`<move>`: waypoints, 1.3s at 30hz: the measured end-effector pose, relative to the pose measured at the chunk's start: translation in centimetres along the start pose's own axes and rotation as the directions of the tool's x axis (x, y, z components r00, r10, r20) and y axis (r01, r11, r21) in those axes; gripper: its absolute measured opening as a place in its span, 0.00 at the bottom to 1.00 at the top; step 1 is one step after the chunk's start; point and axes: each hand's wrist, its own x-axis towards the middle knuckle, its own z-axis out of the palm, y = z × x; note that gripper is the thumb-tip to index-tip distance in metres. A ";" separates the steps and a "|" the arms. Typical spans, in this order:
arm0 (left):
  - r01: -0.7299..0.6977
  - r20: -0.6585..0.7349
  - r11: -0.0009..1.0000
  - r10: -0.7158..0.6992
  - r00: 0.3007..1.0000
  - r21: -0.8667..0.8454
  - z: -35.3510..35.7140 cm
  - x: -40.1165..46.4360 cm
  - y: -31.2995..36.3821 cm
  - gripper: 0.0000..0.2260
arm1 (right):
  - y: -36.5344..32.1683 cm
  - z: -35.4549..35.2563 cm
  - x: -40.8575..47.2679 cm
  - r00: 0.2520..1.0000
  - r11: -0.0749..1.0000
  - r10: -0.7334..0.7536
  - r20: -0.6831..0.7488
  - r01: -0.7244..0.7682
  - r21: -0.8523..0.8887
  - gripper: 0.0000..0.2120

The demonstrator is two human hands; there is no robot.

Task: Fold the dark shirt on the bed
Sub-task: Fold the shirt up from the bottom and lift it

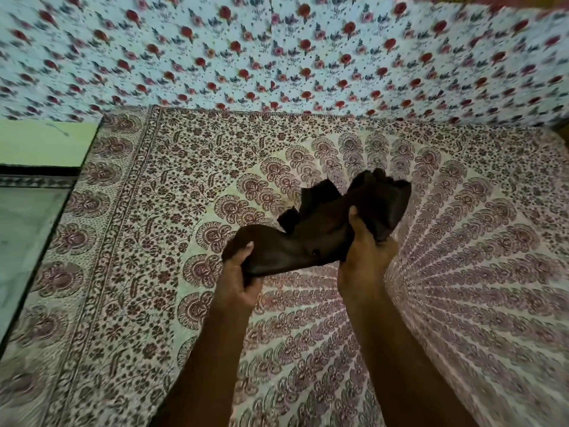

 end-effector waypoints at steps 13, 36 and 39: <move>-0.162 -0.239 0.976 0.194 0.952 0.146 -10.0 -17.7 4.6 0.27 | -2.3 -6.3 -18.5 0.980 0.988 0.156 -0.125 -0.153 0.036 0.11; -0.137 -0.247 0.898 0.257 0.934 0.417 -39.0 -25.7 13.9 0.20 | 15.9 -7.5 -43.1 0.929 0.926 0.298 -0.221 -0.337 -0.169 0.32; -0.141 -0.201 0.866 0.265 0.943 0.480 -42.3 -22.1 16.4 0.19 | 20.1 -6.0 -43.9 0.926 0.936 0.272 -0.262 -0.318 -0.149 0.31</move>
